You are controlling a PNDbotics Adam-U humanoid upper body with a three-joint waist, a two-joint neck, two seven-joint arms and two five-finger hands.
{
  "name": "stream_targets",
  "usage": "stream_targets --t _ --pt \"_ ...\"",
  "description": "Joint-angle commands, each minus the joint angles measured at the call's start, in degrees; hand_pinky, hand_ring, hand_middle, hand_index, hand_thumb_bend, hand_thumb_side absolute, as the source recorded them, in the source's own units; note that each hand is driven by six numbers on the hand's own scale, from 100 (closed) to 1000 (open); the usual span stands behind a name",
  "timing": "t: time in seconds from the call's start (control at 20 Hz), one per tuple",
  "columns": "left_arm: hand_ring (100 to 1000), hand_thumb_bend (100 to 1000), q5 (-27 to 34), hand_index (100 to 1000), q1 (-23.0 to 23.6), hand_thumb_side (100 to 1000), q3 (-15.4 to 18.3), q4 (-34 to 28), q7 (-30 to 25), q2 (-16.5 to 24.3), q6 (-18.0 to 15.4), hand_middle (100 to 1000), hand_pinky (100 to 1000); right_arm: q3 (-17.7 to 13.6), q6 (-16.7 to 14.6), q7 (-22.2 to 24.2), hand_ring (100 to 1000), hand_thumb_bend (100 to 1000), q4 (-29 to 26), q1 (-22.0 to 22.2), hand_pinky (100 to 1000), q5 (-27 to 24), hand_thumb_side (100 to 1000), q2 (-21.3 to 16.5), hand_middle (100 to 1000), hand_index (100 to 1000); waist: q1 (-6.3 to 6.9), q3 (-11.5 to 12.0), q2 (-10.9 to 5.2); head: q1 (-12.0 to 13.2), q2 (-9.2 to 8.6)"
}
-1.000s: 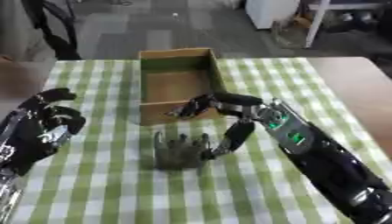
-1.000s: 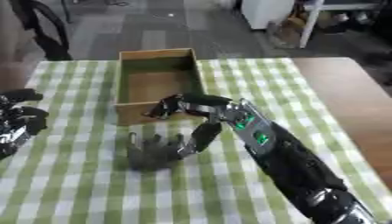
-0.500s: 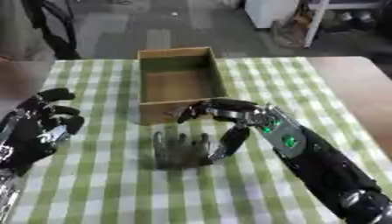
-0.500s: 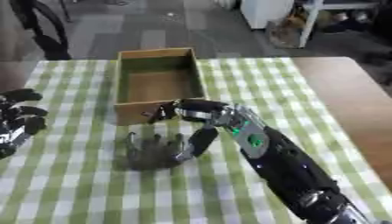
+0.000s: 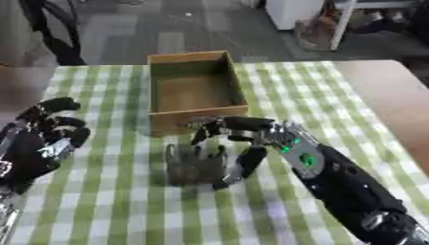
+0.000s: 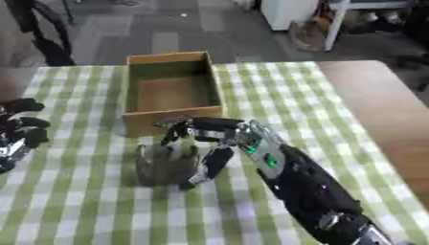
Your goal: Pick up objects on the table and place them in the box.
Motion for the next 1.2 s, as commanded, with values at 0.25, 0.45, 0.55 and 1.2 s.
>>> stream_targets --t 0.25,0.45,0.55,1.2 --pt "663 546 0.28 808 -1.0 254 -0.06 -0.59 -0.27 0.08 0.06 739 559 -1.65 -0.72 -2.71 845 574 3.09 -0.86 855 4.79 441 1.67 813 878 0.62 0.21 -0.44 -0.77 -0.11" --pt "664 544 0.31 808 -1.03 256 -0.16 -0.54 -0.35 -0.1 0.1 739 560 -2.2 -1.06 -4.01 842 565 4.71 -1.23 853 6.73 440 2.77 812 878 0.88 0.36 -0.37 -1.12 -0.14" --pt "664 542 0.32 808 -1.03 257 -0.21 -0.52 -0.41 -0.16 0.12 739 559 -2.45 -1.19 -4.61 840 561 5.42 -1.41 849 7.69 438 3.24 812 877 0.98 0.43 -0.36 -1.31 -0.14" --pt "667 529 0.37 809 -1.04 266 -0.41 -0.48 -0.62 -0.36 0.24 741 560 -2.81 -1.66 -6.98 656 434 7.08 -1.87 624 11.49 230 4.23 697 809 1.15 0.57 -0.39 -1.8 -0.1"
